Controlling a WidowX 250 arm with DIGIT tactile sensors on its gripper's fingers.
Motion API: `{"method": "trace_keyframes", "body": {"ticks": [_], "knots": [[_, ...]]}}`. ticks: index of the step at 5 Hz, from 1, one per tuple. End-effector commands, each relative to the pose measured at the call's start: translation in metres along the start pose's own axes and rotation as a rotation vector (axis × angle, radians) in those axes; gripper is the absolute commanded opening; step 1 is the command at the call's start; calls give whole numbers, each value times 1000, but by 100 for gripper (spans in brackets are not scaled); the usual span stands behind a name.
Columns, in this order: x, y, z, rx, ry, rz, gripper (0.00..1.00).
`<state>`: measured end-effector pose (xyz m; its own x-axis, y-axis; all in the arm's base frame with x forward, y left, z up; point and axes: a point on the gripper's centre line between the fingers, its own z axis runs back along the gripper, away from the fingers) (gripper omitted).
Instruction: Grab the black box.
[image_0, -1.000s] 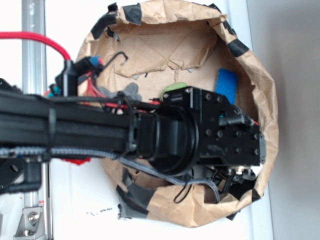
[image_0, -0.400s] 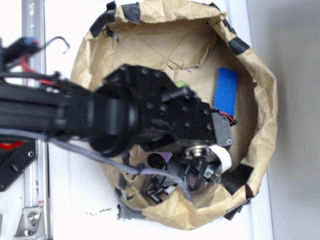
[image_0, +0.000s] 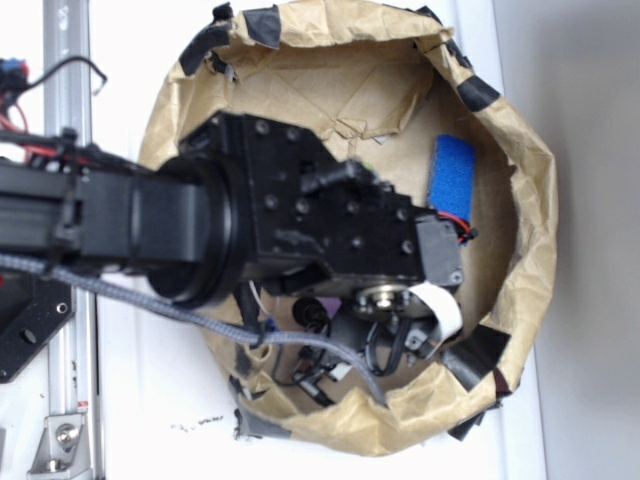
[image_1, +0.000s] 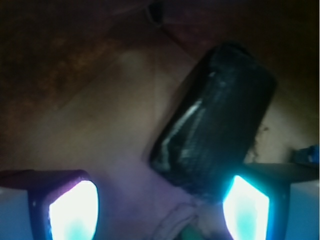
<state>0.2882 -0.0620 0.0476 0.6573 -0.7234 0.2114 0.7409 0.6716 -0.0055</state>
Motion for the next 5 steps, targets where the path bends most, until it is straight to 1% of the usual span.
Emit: {"method": "trace_keyframes", "body": {"ticks": [1,2,4,5], "knots": [[36,2,-6,-17,-36,83,100],[33,4,-4,-45,-59,140,0],[20,1,9,-32,-64,116,0],[6,0,25,26,-6,173,0]]}}
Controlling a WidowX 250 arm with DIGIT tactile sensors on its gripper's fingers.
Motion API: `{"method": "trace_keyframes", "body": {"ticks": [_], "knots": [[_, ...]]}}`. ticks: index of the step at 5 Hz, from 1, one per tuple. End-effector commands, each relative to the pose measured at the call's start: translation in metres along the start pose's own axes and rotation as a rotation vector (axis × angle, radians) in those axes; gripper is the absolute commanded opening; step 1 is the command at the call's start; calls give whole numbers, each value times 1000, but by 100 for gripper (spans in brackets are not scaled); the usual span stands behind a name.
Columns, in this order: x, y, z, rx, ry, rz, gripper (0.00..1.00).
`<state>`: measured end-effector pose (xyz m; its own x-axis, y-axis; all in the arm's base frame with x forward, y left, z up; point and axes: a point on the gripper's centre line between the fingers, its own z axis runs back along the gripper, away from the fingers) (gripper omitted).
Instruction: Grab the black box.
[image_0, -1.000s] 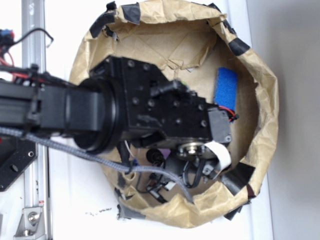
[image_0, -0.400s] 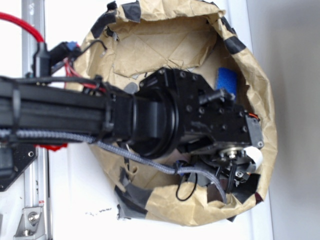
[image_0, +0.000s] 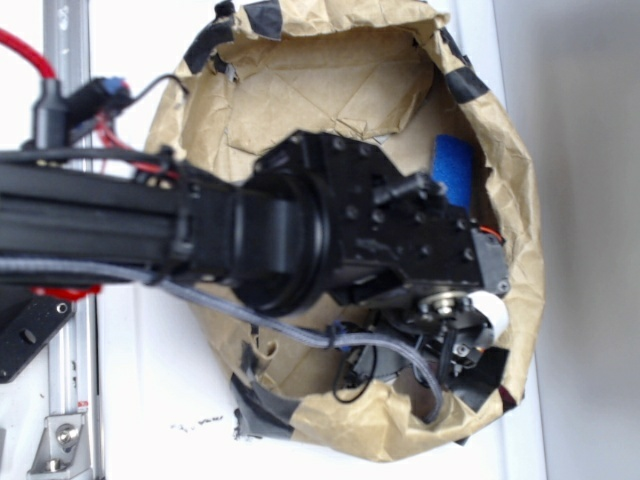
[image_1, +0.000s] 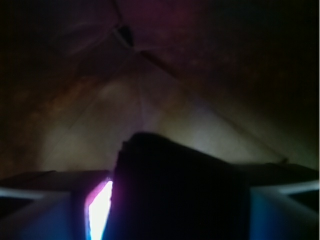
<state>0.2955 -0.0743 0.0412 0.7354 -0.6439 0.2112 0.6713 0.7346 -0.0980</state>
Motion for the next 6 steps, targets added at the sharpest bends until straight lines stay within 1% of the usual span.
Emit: {"method": "trace_keyframes", "body": {"ticks": [1,2,3,4,5,6], "knots": [[-27,-4,72,159,17,256,0],[-39,-5,112,183,78,468,0],[-43,-1,151,187,125,574,0],[-49,5,159,105,104,596,0],[-55,10,161,172,128,558,0],[-62,22,163,288,100,580,0]]}}
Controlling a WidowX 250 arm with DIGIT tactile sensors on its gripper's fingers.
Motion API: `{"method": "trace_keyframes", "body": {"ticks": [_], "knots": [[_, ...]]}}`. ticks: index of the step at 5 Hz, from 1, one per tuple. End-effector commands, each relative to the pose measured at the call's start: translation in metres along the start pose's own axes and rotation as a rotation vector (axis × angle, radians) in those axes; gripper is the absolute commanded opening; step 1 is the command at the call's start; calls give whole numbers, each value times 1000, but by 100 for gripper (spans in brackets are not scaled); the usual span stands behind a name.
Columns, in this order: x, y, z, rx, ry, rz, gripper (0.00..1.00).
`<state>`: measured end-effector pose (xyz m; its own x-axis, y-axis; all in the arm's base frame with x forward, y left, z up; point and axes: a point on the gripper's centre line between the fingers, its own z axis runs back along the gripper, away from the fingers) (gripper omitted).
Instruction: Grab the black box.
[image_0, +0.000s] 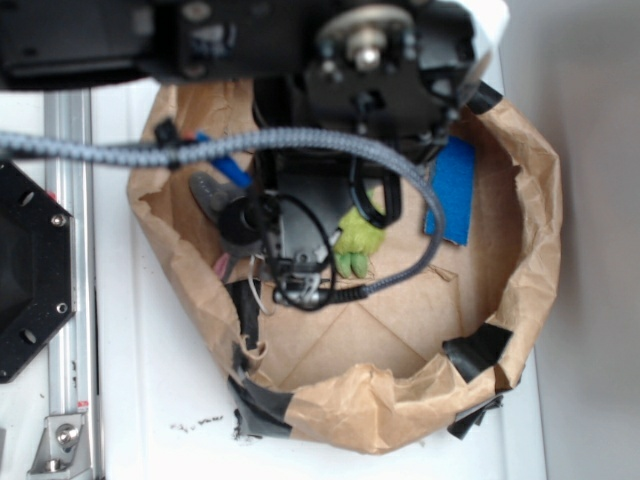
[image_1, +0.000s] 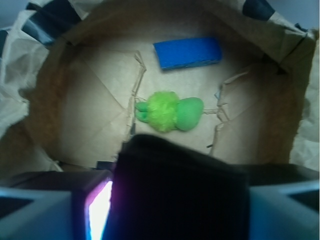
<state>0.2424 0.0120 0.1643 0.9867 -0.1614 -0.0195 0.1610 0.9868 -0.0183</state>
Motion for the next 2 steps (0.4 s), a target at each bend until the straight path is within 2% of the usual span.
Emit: {"method": "trace_keyframes", "body": {"ticks": [1,2], "knots": [[13,1,22,101,-158,1,0],[15,-2,20,89,-148,-4,0]]}}
